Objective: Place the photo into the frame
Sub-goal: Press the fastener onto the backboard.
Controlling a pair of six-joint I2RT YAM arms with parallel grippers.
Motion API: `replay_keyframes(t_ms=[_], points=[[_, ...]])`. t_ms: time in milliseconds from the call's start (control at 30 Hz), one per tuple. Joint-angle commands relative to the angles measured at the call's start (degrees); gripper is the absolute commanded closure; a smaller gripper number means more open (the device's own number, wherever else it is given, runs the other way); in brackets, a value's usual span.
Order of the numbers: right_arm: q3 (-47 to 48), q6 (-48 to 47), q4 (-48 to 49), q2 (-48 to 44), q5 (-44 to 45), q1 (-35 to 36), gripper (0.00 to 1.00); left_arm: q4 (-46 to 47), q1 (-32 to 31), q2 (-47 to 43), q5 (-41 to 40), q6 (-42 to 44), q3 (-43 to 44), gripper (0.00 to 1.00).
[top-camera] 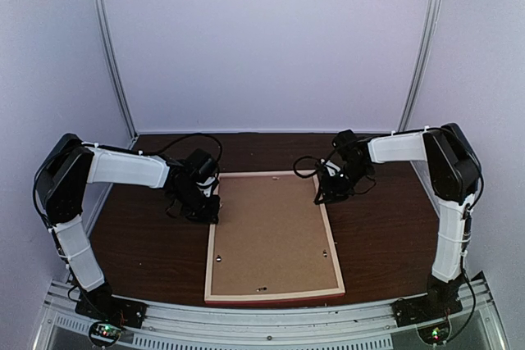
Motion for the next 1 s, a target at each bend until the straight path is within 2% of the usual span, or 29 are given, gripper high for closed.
replay_keyframes(t_ms=[0,100,233,367,733,967], points=[[-0.49,-5.50,0.60,2.63,1.38,-0.57,0.75,2.09,-0.48,2.49,3.36,2.67,0.59,0.81],[0.34,-6.96,-0.81,2.99,1.38,-0.87,0.75,2.05,-0.48,2.50,3.37,2.70,0.59,0.81],[0.03,-7.05,-0.42,2.49,-0.41,-0.83,0.64,2.05,-0.48,2.50,3.44,2.76,0.59,0.81],[-0.45,-6.69,-0.18,1.88,-0.45,-0.58,0.59,2.03,-0.48,2.43,3.46,2.76,0.68,0.81],[-2.07,-9.46,-1.18,-0.16,4.40,0.68,0.61,2.09,-0.48,2.77,3.59,2.67,0.83,0.81],[-2.56,-12.34,-2.62,-0.92,7.06,0.87,0.57,1.75,-0.48,2.91,3.59,2.98,1.38,0.81]])
